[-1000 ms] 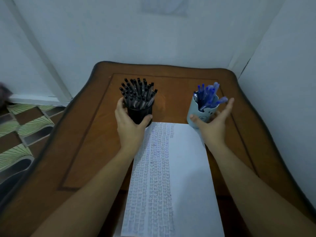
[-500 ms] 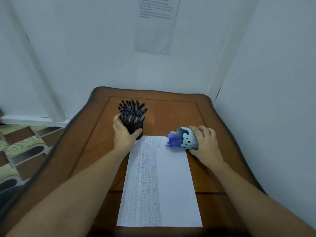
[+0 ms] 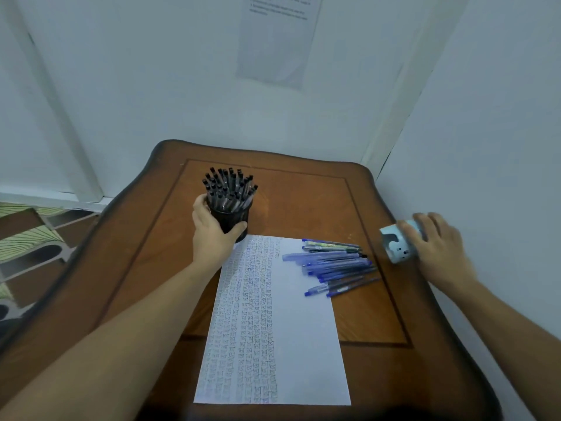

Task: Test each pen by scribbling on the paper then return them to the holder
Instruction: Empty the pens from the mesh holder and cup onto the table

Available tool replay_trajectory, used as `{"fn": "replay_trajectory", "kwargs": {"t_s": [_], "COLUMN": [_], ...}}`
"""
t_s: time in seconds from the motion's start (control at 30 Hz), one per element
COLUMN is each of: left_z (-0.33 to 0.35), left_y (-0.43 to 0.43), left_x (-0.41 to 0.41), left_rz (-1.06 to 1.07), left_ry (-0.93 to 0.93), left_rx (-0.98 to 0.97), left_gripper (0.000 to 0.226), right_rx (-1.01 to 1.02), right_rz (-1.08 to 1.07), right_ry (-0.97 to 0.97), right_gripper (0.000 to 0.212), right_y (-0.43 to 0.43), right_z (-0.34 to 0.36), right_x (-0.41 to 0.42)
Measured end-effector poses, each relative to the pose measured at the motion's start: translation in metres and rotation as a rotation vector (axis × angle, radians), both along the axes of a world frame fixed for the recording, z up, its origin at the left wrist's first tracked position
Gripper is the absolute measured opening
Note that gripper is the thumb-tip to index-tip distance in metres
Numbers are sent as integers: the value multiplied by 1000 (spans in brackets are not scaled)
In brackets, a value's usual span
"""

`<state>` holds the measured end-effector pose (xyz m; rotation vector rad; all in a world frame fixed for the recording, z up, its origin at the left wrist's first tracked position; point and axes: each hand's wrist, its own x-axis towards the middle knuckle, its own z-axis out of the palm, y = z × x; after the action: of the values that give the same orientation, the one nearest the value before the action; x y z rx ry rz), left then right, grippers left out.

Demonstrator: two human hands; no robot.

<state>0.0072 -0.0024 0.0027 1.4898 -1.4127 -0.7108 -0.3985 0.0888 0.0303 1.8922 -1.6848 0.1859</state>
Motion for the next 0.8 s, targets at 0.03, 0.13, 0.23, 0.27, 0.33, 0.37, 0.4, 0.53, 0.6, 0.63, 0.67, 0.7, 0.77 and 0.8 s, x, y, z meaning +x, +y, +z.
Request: {"fn": "replay_trajectory", "kwargs": {"t_s": [0.03,0.13,0.23,0.27,0.33,0.37,0.4,0.53,0.6,0.63,0.67,0.7,0.77,0.8], "left_z": [-1,-3,-6,-8,-10,-10,-11,-12,-12,-11,-11,-10,-10,-9], "left_y": [0,-2,-3,-3,-4,-4,-5,-6,-7,-8,-9,-10,-12,-13], "left_x": [0,1,2,2,2,2,3,2,1,1,0,-1,-2,-2], "left_rz": [4,9,21,24,24,25,28,38,46,56,71,87,105,104], "left_ry": [-10,-39,-77,-85,-98,-102,-105,-91,-63,-55,-46,-33,-24,-32], "left_rx": [-3,-13,-29,-35,-41,-41,-41,-60,-70,-72,-70,-68,-71,-79], "left_gripper": [89,91,91,91,92,92,92,93,99,102,104,104,101,99], "right_rx": [8,36,59,59,60,78,108,229,249,260,271,274,274,275], "right_rz": [-54,-189,-183,-165,-156,-156,-157,-131,-106,-93,-85,-78,-73,-71], "right_ry": [-70,-558,-1283,-1429,-1557,-1578,-1588,-1579,-1533,-1504,-1483,-1468,-1461,-1465], "right_gripper": [101,81,74,71,69,69,68,67,69,71,74,75,74,74], "right_y": [-3,-20,-48,-58,-78,-87,-93,-104,-104,-102,-100,-98,-96,-95], "right_z": [3,13,11,8,0,-3,-6,-19,-27,-29,-30,-30,-30,-30], "right_x": [-2,17,56,69,92,102,110,135,143,147,151,154,158,159]}}
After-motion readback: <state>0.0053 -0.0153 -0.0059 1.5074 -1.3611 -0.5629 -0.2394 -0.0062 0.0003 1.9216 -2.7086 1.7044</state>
